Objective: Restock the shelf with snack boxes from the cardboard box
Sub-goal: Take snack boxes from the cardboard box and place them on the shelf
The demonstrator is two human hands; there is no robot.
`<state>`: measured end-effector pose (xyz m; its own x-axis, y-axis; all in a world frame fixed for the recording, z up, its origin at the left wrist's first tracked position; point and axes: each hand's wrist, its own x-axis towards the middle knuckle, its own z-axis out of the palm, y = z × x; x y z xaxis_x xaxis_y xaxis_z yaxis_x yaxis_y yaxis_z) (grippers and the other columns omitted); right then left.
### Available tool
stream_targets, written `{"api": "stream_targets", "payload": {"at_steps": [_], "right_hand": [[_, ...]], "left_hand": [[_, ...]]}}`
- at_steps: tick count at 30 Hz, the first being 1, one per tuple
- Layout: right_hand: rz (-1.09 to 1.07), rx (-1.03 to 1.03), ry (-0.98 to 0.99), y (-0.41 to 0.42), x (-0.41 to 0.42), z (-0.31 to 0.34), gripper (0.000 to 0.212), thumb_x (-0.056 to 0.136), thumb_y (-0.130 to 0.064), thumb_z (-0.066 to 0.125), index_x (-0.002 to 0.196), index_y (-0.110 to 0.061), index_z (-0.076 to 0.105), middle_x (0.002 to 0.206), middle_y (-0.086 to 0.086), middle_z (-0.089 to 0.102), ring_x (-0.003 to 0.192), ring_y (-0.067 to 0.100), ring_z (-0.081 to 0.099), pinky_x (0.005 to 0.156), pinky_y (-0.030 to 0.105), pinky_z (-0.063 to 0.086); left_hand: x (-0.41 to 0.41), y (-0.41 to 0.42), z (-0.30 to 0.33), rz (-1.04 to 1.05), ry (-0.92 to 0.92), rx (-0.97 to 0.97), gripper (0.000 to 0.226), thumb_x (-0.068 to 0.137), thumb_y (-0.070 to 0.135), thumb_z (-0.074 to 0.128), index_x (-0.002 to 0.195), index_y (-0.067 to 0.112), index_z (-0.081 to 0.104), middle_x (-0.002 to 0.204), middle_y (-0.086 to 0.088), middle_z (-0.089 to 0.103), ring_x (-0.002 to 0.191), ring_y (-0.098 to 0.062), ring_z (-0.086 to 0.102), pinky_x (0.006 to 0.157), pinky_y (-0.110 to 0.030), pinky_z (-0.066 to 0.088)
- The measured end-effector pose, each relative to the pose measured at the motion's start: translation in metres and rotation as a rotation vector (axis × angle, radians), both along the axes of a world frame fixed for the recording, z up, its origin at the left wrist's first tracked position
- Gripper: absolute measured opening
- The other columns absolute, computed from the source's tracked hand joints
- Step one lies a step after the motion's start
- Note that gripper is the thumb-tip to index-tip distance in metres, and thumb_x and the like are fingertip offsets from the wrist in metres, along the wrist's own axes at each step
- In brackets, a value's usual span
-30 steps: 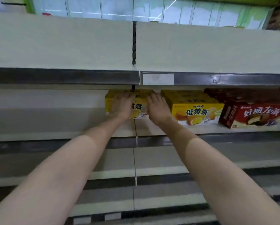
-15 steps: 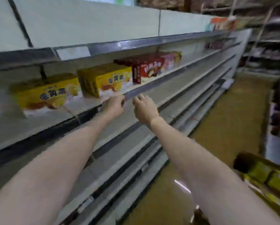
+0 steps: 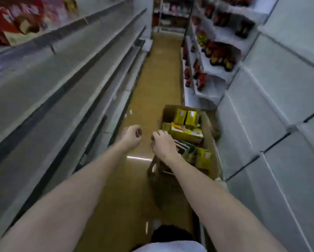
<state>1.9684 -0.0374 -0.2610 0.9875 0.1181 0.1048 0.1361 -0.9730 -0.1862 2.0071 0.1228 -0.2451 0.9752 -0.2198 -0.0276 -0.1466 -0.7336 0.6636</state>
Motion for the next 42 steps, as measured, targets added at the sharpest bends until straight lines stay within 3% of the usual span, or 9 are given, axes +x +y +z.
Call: {"api": "stream_targets", "payload": {"at_steps": [3, 7, 11, 18, 23, 27, 35, 37, 42], "right_hand": [[-0.107, 0.007, 0.070, -0.048, -0.015, -0.017, 0.033, 0.097, -0.018, 0.049, 0.129, -0.011, 0.055, 0.125, 0.010, 0.056, 0.118, 0.031, 0.049, 0.098, 0.041, 0.041], [-0.203, 0.011, 0.145, -0.100, -0.021, -0.039, 0.035, 0.097, -0.018, 0.050, 0.131, -0.011, 0.053, 0.131, 0.011, 0.054, 0.123, 0.031, 0.047, 0.102, 0.041, 0.042], [-0.242, 0.033, 0.209, -0.135, -0.008, -0.064, 0.032, 0.098, -0.021, 0.050, 0.128, -0.010, 0.056, 0.127, 0.010, 0.056, 0.119, 0.031, 0.049, 0.097, 0.041, 0.043], [-0.276, 0.058, 0.261, -0.209, 0.073, -0.106, 0.031, 0.098, -0.016, 0.050, 0.129, -0.013, 0.053, 0.124, 0.008, 0.052, 0.118, 0.029, 0.048, 0.092, 0.039, 0.044], [-0.197, 0.103, 0.342, -0.252, 0.142, -0.136, 0.026, 0.096, -0.018, 0.054, 0.121, -0.010, 0.054, 0.119, 0.009, 0.052, 0.114, 0.029, 0.048, 0.093, 0.038, 0.044], [-0.135, 0.089, 0.354, -0.271, 0.175, -0.159, 0.028, 0.094, -0.013, 0.055, 0.121, -0.011, 0.056, 0.122, 0.009, 0.054, 0.116, 0.030, 0.050, 0.094, 0.038, 0.043], [-0.056, -0.017, 0.507, -0.299, 0.236, -0.199, 0.049, 0.089, -0.009, 0.060, 0.136, -0.012, 0.047, 0.138, 0.011, 0.047, 0.133, 0.032, 0.038, 0.109, 0.043, 0.036], [-0.028, 0.032, 0.503, -0.297, 0.252, -0.210, 0.055, 0.089, -0.004, 0.057, 0.142, -0.015, 0.045, 0.142, 0.009, 0.046, 0.135, 0.033, 0.038, 0.111, 0.043, 0.032], [0.006, 0.009, 0.495, -0.293, 0.270, -0.239, 0.066, 0.090, -0.009, 0.061, 0.149, -0.021, 0.032, 0.158, 0.008, 0.028, 0.142, 0.032, 0.028, 0.113, 0.049, 0.024]], "left_hand": [[-0.006, -0.044, -0.014, -0.043, 0.036, 0.013, 0.004, 0.082, 0.005, 0.064, 0.085, 0.005, 0.065, 0.077, -0.009, 0.064, 0.077, -0.029, 0.061, 0.069, -0.034, 0.045], [-0.001, -0.087, -0.044, -0.098, 0.030, 0.014, 0.006, 0.081, 0.000, 0.061, 0.077, 0.005, 0.061, 0.083, -0.019, 0.067, 0.082, -0.034, 0.061, 0.064, -0.032, 0.036], [0.021, -0.121, -0.066, -0.141, 0.070, 0.087, 0.011, 0.085, 0.004, 0.062, 0.095, 0.001, 0.065, 0.098, -0.015, 0.066, 0.094, -0.031, 0.060, 0.076, -0.035, 0.045], [0.091, -0.192, -0.105, -0.100, 0.151, 0.148, 0.014, 0.083, 0.008, 0.057, 0.095, 0.012, 0.063, 0.100, -0.010, 0.065, 0.093, -0.031, 0.061, 0.076, -0.037, 0.051], [0.147, -0.224, -0.146, -0.033, 0.248, 0.209, 0.021, 0.088, 0.020, 0.055, 0.102, 0.034, 0.050, 0.113, 0.001, 0.059, 0.098, -0.023, 0.059, 0.080, -0.043, 0.054], [0.176, -0.251, -0.164, -0.021, 0.343, 0.282, 0.026, 0.096, 0.018, 0.052, 0.122, 0.020, 0.051, 0.121, -0.001, 0.052, 0.106, -0.025, 0.055, 0.079, -0.040, 0.049], [0.224, -0.277, -0.209, -0.008, 0.471, 0.302, 0.038, 0.093, 0.017, 0.056, 0.129, 0.015, 0.043, 0.118, -0.009, 0.050, 0.104, -0.032, 0.056, 0.085, -0.048, 0.049], [0.237, -0.281, -0.222, -0.008, 0.453, 0.320, 0.051, 0.090, 0.017, 0.062, 0.136, 0.014, 0.038, 0.124, -0.011, 0.049, 0.111, -0.034, 0.056, 0.087, -0.048, 0.050], [0.260, -0.298, -0.248, -0.106, 0.378, 0.542, 0.074, 0.086, -0.001, 0.061, 0.148, 0.015, 0.023, 0.151, -0.019, 0.021, 0.129, -0.039, 0.043, 0.091, -0.049, 0.050]]}}
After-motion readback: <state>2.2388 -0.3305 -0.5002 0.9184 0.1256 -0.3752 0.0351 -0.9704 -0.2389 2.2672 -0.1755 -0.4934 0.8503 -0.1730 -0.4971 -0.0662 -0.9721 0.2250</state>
